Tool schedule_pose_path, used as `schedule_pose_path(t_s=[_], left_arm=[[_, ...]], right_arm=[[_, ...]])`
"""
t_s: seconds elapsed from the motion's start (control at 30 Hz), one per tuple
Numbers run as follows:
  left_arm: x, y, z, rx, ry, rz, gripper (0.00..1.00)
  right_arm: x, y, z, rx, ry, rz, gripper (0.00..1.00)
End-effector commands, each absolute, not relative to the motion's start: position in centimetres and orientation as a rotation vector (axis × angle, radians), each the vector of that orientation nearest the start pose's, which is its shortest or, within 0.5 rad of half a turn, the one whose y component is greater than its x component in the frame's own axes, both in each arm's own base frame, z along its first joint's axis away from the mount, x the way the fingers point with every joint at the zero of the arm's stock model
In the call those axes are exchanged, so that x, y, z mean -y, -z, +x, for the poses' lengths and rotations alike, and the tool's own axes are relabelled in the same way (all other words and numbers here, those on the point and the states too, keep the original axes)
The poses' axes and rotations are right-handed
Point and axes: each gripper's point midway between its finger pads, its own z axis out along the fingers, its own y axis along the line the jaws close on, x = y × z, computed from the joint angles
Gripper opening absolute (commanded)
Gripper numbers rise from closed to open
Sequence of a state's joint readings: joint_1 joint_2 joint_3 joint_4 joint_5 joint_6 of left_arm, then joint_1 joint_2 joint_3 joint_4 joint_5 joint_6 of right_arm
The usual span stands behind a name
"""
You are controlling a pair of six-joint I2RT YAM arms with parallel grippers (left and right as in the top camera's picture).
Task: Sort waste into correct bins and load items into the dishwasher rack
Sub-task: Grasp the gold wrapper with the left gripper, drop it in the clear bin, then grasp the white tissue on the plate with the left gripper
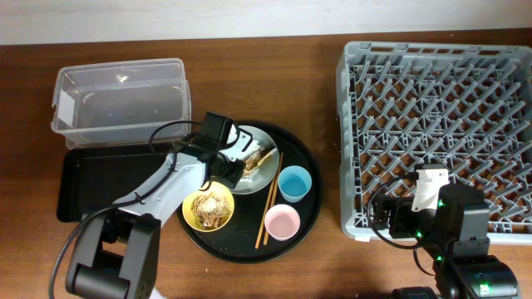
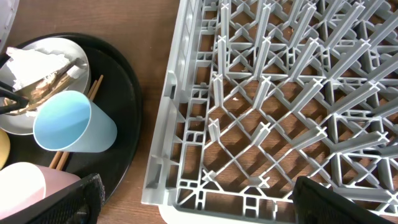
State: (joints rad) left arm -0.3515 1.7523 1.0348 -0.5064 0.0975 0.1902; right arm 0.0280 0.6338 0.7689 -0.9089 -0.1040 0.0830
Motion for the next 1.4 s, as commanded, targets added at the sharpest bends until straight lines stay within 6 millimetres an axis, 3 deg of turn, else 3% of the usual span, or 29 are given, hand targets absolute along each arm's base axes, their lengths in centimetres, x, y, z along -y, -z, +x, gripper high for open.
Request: schedule_pose_path(t_s=[0.0, 0.13, 0.17, 0.3, 0.37, 0.5, 0.57, 0.7, 0.8, 0.9, 1.0, 1.07, 1.13, 1.17, 1.27, 1.37], left_arm=[[14.5, -2.5, 34.9, -2.692, 0.163, 0.782, 0.29], [14.5, -2.5, 34.9, -2.693, 0.163, 0.782, 0.12], [14.5, -2.5, 34.9, -2.693, 0.163, 0.782, 0.03], [14.6, -2.9, 35.0, -2.683, 0.164, 0.780, 0.01], [14.7, -5.3, 35.4, -2.641, 0.166, 0.770, 0.01], [14.5, -13.0, 36.7, -2.453, 0.150, 0.709, 0.01], [12.2, -15.8, 38.3, -2.379, 0.063, 0.582, 0.01], [8.6, -18.0, 41.2, -2.289, -0.008, 0.434, 0.01], [3.6, -20.4, 44.1, -2.184, -0.074, 0.271, 0.01], [0.2, -20.2, 45.7, -2.157, -0.119, 0.183, 0.01], [-1.4, -18.4, 47.1, -2.166, -0.138, 0.147, 0.04], [-1.8, -17.2, 48.2, -2.163, -0.142, 0.140, 0.18], [-1.8, -17.3, 48.4, -2.153, -0.143, 0.139, 0.52], [-1.7, -17.7, 48.4, -2.142, -0.141, 0.139, 0.52], [1.4, -17.6, 46.8, -2.189, -0.014, 0.232, 0.52], [7.1, -14.5, 43.8, -2.315, 0.174, 0.391, 0.56]], right_arm=[[-2.6, -20.1, 21.8, -2.320, -0.195, 0.014, 0.98], [-2.6, -20.1, 21.8, -2.319, -0.195, 0.014, 0.98], [-2.6, -20.1, 21.8, -2.319, -0.195, 0.014, 0.98], [-2.6, -20.1, 21.8, -2.319, -0.195, 0.014, 0.98], [-2.6, -20.1, 21.8, -2.319, -0.195, 0.014, 0.98], [-2.6, -20.1, 21.8, -2.319, -0.195, 0.014, 0.98], [-2.6, -20.1, 21.8, -2.320, -0.195, 0.014, 0.98], [-2.6, -20.1, 21.8, -2.320, -0.195, 0.014, 0.98], [-2.6, -20.1, 21.8, -2.320, -0.195, 0.014, 0.98], [-2.6, -20.1, 21.8, -2.320, -0.195, 0.014, 0.98], [-2.6, -20.0, 21.7, -2.325, -0.195, 0.014, 0.98], [-2.6, -20.0, 21.7, -2.327, -0.194, 0.014, 0.98], [-2.6, -20.0, 21.7, -2.328, -0.194, 0.014, 0.98], [-2.6, -20.0, 21.7, -2.327, -0.194, 0.014, 0.98], [-2.6, -20.0, 21.7, -2.327, -0.194, 0.014, 0.98], [-2.6, -20.0, 21.7, -2.327, -0.195, 0.015, 0.98]])
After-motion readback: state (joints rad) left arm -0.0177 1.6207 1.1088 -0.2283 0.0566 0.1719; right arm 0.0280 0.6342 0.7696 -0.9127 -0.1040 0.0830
